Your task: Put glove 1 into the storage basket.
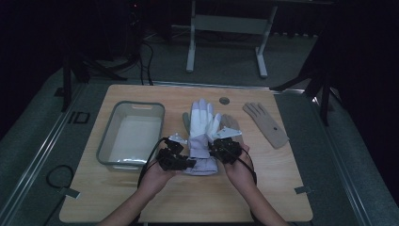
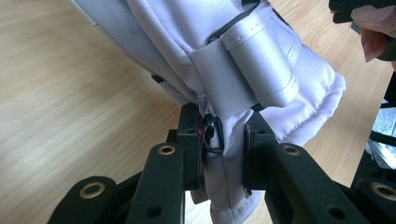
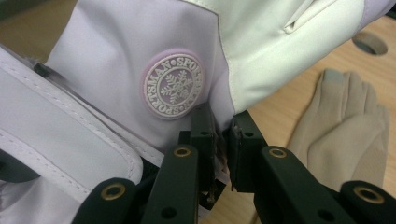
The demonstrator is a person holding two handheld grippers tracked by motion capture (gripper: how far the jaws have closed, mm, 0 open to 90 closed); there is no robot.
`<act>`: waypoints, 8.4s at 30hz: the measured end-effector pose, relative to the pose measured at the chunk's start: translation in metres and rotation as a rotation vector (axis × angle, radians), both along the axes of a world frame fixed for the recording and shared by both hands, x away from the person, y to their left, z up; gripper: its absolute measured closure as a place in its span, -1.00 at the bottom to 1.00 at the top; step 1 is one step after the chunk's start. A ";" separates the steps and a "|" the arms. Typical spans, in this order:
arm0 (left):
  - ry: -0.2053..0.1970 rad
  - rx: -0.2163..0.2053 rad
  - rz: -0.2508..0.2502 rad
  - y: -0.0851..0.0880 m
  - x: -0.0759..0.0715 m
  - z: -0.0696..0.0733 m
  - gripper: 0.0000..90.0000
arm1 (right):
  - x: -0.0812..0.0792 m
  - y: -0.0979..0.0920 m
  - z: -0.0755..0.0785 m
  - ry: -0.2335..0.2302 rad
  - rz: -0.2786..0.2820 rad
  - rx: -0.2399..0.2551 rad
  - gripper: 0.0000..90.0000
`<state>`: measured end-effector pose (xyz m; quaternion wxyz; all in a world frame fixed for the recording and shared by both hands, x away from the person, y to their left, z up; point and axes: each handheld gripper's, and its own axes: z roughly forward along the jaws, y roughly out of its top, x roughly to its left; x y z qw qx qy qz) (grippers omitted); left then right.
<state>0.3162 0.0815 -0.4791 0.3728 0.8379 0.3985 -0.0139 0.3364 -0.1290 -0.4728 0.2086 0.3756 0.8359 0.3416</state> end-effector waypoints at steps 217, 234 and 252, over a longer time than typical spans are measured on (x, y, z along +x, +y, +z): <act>-0.454 -0.204 -0.048 0.018 -0.059 -0.070 -0.69 | 0.033 -0.016 -0.032 0.024 -0.182 0.233 0.76; -0.438 -0.186 -0.065 0.017 -0.058 -0.080 -0.82 | 0.033 -0.005 -0.078 0.104 -0.128 0.108 0.27; -0.416 -0.178 -0.077 0.016 -0.057 -0.083 -0.93 | 0.043 -0.106 -0.023 -0.012 -0.102 0.112 0.16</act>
